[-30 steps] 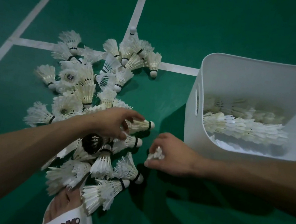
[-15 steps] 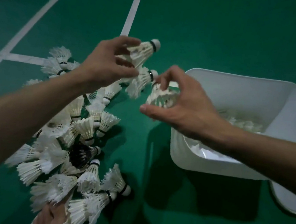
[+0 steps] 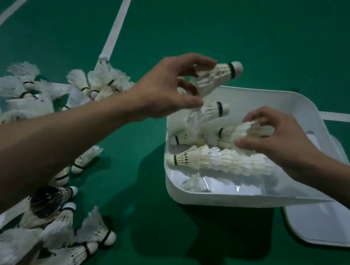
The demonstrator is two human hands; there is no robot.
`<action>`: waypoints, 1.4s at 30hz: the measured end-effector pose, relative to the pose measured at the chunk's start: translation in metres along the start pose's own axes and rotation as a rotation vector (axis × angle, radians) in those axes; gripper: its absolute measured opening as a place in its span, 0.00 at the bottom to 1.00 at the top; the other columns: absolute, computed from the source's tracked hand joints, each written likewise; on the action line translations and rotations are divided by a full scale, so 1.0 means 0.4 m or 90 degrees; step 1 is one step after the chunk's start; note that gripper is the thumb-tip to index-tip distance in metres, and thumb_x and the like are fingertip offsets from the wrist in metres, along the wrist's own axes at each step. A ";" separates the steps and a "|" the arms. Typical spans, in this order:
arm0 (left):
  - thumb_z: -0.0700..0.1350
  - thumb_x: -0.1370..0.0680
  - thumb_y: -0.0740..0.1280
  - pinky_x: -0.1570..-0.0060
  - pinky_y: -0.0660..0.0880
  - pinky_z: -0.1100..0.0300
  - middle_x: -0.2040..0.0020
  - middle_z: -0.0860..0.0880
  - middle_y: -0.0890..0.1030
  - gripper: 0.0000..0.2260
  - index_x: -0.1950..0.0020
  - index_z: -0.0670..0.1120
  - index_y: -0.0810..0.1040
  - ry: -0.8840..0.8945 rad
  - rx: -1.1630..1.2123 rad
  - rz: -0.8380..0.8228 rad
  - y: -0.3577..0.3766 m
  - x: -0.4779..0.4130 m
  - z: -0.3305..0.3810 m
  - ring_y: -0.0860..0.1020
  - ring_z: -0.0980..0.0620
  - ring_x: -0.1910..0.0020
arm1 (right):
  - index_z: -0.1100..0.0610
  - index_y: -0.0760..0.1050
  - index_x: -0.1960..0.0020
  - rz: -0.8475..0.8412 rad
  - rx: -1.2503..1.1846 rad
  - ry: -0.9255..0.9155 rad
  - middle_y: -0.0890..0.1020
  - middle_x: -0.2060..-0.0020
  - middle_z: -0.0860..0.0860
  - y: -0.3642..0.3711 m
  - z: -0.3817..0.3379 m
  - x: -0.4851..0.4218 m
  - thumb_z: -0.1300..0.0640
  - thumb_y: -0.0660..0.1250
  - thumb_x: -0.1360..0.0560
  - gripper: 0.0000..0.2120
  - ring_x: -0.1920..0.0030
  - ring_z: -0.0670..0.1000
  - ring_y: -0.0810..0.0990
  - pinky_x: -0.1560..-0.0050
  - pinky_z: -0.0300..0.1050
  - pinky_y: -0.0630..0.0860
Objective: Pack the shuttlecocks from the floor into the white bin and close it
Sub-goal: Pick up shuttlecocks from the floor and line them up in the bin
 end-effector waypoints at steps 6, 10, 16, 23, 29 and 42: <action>0.35 0.31 0.74 0.47 0.79 0.57 0.37 0.52 0.75 0.30 0.32 0.52 0.71 -0.038 -0.033 -0.089 0.083 -0.028 -0.057 0.81 0.55 0.53 | 0.51 0.79 0.48 -0.083 0.098 0.074 0.79 0.52 0.49 0.024 0.110 -0.033 0.59 0.80 0.37 0.20 0.55 0.51 0.81 0.55 0.44 0.79; 0.35 0.31 0.74 0.46 0.79 0.57 0.37 0.54 0.74 0.31 0.32 0.53 0.71 -0.051 -0.038 -0.117 0.095 -0.040 -0.084 0.81 0.54 0.52 | 0.52 0.77 0.46 -0.133 0.120 0.108 0.80 0.52 0.50 0.050 0.154 -0.046 0.56 0.81 0.37 0.23 0.54 0.50 0.81 0.54 0.46 0.79; 0.36 0.32 0.75 0.47 0.79 0.56 0.36 0.53 0.73 0.32 0.31 0.55 0.70 -0.065 -0.041 -0.150 0.102 -0.058 -0.099 0.81 0.55 0.52 | 0.55 0.76 0.45 -0.211 0.260 0.105 0.80 0.50 0.49 0.092 0.183 -0.040 0.53 0.80 0.36 0.23 0.53 0.48 0.80 0.53 0.42 0.78; 0.36 0.32 0.76 0.48 0.80 0.55 0.36 0.54 0.73 0.33 0.31 0.55 0.70 -0.073 -0.045 -0.170 0.112 -0.062 -0.101 0.81 0.55 0.52 | 0.51 0.76 0.47 -0.226 0.338 0.101 0.81 0.59 0.46 0.132 0.189 -0.052 0.48 0.80 0.38 0.23 0.59 0.45 0.80 0.59 0.41 0.77; 0.35 0.33 0.76 0.50 0.80 0.59 0.37 0.54 0.73 0.33 0.32 0.53 0.71 -0.067 -0.041 -0.172 0.110 -0.061 -0.100 0.81 0.56 0.54 | 0.52 0.76 0.47 -0.307 0.331 0.122 0.82 0.60 0.47 0.215 0.210 -0.047 0.47 0.80 0.38 0.24 0.62 0.45 0.79 0.61 0.40 0.77; 0.35 0.34 0.77 0.49 0.79 0.58 0.38 0.53 0.74 0.34 0.32 0.53 0.70 -0.076 -0.087 -0.185 0.117 -0.063 -0.102 0.82 0.57 0.54 | 0.56 0.72 0.38 -0.428 0.401 0.176 0.81 0.51 0.51 0.281 0.250 -0.039 0.49 0.78 0.33 0.28 0.61 0.48 0.81 0.61 0.41 0.78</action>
Point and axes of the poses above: each hand's wrist, its own x-axis away from the middle knuckle, its own y-axis out of the palm, z = x × y, the point moved 8 cm from there along -x, towards the middle knuckle
